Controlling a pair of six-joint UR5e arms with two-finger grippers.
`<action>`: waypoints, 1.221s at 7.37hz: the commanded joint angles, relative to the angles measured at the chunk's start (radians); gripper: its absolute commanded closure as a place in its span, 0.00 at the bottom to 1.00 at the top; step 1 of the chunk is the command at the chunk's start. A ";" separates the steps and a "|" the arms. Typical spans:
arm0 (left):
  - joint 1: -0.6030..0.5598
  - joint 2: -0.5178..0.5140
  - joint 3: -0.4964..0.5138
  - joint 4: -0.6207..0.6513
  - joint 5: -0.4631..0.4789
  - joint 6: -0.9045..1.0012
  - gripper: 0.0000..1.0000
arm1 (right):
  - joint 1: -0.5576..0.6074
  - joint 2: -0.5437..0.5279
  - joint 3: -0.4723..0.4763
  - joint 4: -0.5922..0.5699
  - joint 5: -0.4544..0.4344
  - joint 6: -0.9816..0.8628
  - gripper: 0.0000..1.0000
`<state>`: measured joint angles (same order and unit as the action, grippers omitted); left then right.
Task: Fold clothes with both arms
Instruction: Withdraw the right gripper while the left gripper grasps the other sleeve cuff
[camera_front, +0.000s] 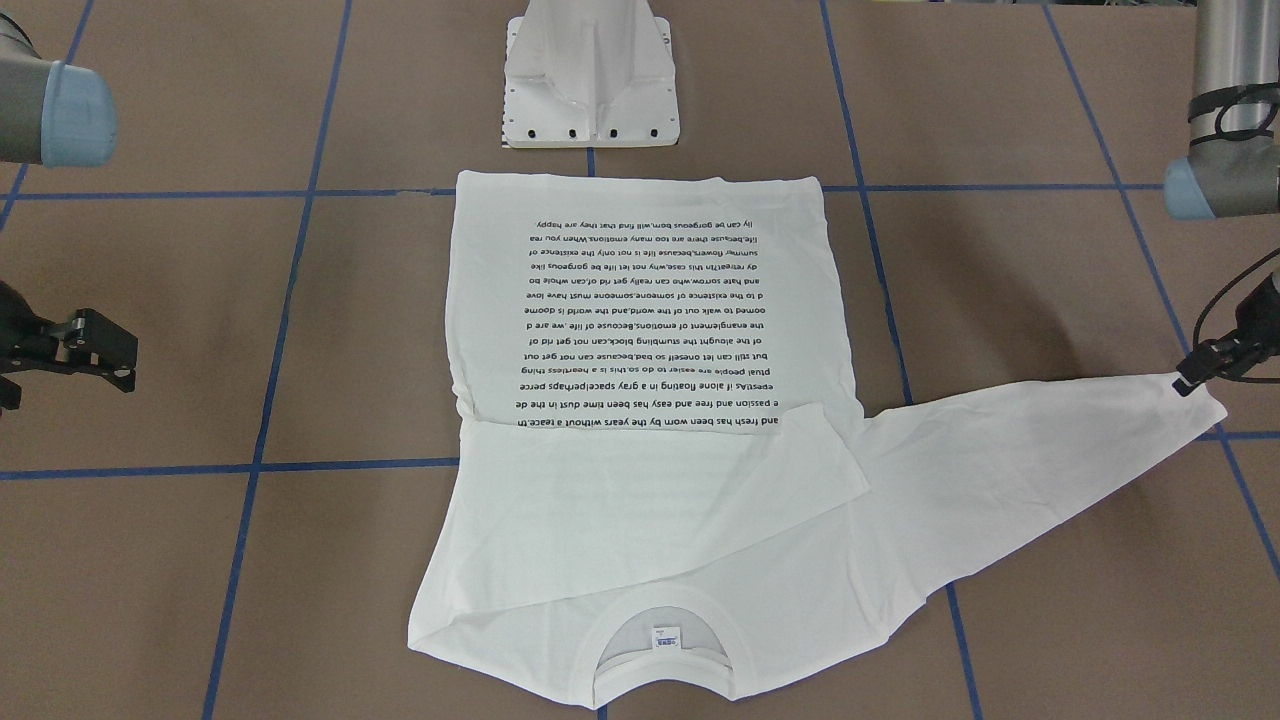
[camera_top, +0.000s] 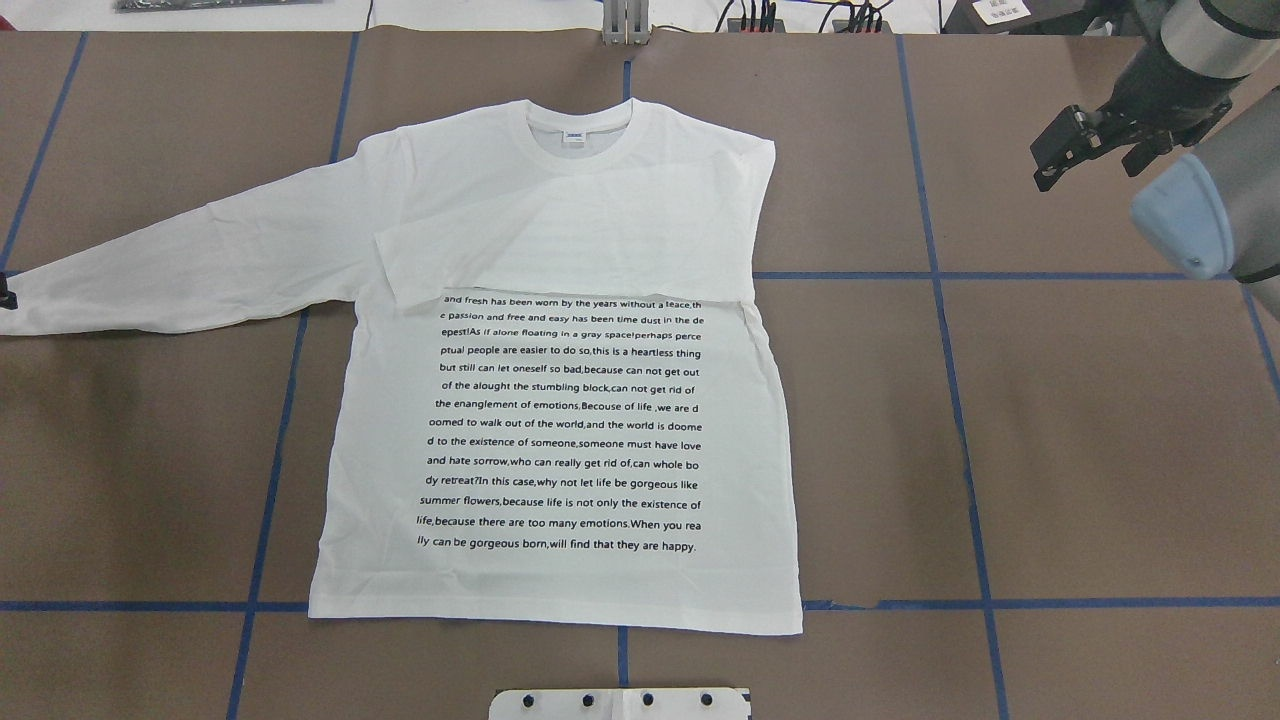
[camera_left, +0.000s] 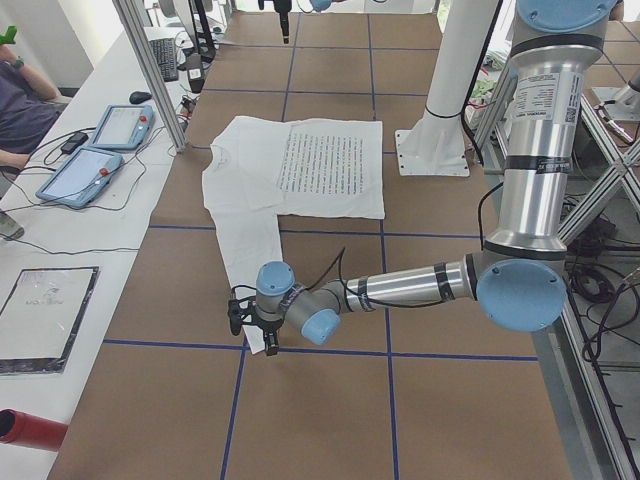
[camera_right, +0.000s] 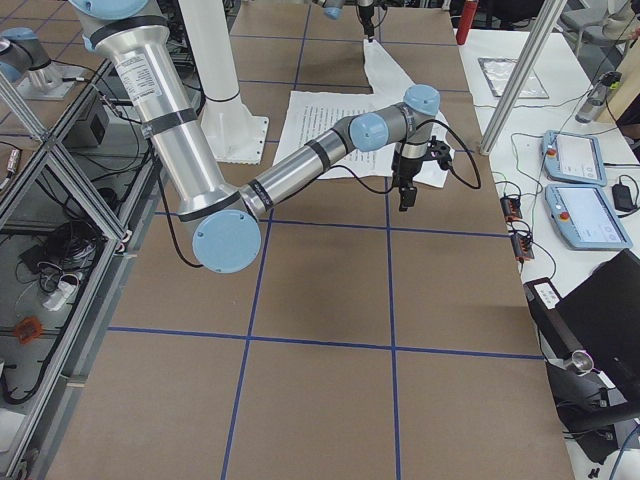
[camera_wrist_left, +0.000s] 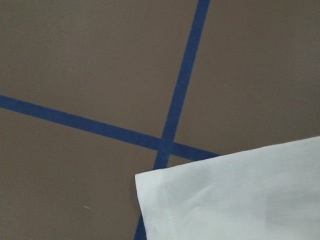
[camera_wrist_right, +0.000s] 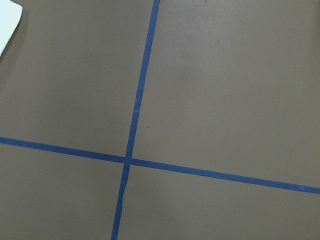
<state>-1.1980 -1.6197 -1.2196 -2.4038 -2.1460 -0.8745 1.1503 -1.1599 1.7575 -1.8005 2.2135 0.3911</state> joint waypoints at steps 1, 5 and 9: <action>0.000 -0.002 0.029 -0.037 0.000 -0.001 0.20 | -0.001 0.000 0.002 0.000 0.000 0.000 0.00; 0.011 -0.008 0.028 -0.037 -0.002 -0.008 0.26 | 0.000 0.000 0.002 0.000 0.000 0.000 0.00; 0.017 -0.008 0.028 -0.037 -0.002 -0.008 0.62 | 0.000 0.000 0.003 0.000 0.000 -0.001 0.00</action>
<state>-1.1817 -1.6275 -1.1918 -2.4406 -2.1476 -0.8820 1.1505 -1.1597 1.7599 -1.8009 2.2135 0.3908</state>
